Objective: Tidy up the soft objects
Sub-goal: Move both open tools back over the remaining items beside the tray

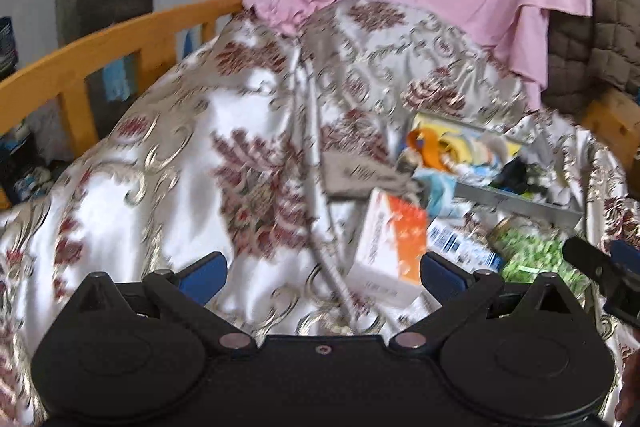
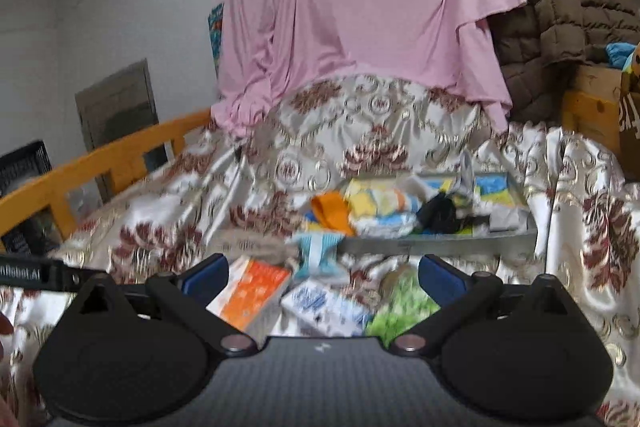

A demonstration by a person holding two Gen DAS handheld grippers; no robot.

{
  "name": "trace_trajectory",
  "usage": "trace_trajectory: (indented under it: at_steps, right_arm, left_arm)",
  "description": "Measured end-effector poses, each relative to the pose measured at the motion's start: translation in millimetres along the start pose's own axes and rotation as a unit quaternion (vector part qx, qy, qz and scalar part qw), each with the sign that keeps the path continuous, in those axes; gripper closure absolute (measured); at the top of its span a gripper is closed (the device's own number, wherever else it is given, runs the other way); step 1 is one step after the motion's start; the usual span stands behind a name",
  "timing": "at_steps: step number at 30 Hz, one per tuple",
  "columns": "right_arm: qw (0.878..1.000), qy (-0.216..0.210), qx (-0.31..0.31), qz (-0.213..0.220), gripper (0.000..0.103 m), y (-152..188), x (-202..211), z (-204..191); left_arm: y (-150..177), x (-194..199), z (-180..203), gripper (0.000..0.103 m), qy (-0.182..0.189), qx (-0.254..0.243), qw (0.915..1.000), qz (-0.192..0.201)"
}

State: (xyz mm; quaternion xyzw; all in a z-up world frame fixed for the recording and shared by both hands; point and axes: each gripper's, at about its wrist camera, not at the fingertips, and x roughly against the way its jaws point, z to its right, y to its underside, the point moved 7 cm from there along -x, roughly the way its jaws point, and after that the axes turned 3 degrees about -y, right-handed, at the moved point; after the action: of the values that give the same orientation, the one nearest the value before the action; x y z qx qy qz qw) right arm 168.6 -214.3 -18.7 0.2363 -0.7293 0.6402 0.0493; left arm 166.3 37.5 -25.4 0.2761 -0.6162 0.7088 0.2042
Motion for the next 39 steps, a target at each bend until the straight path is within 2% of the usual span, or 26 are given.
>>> trace_trajectory:
  at_steps: [6, 12, 17, 29, 39]
  right_arm:
    - [0.999, 0.007, 0.005, -0.043, 0.000, 24, 2, -11]
    - [0.996, -0.001, 0.036, -0.079, 0.000, 40, -7, -27]
    - [0.992, -0.011, 0.069, -0.105, 0.000, 54, -22, -40]
    - [0.990, -0.027, 0.079, -0.112, 0.000, 59, -33, -49]
    - [0.991, -0.027, 0.079, -0.101, 0.000, 57, -37, -51]
  left_arm:
    - [14, -1, -9, 0.001, -0.005, 0.009, 0.9993, -0.036]
    - [21, -10, -9, 0.001, -0.009, -0.001, 0.9984, -0.055]
    - [26, -25, -12, 0.001, -0.008, 0.019, 0.9957, -0.091]
    - [23, -41, -23, 0.001, -0.013, 0.066, 0.9915, -0.111]
    - [7, -60, -20, 0.001, -0.026, 0.030, 0.9948, -0.094]
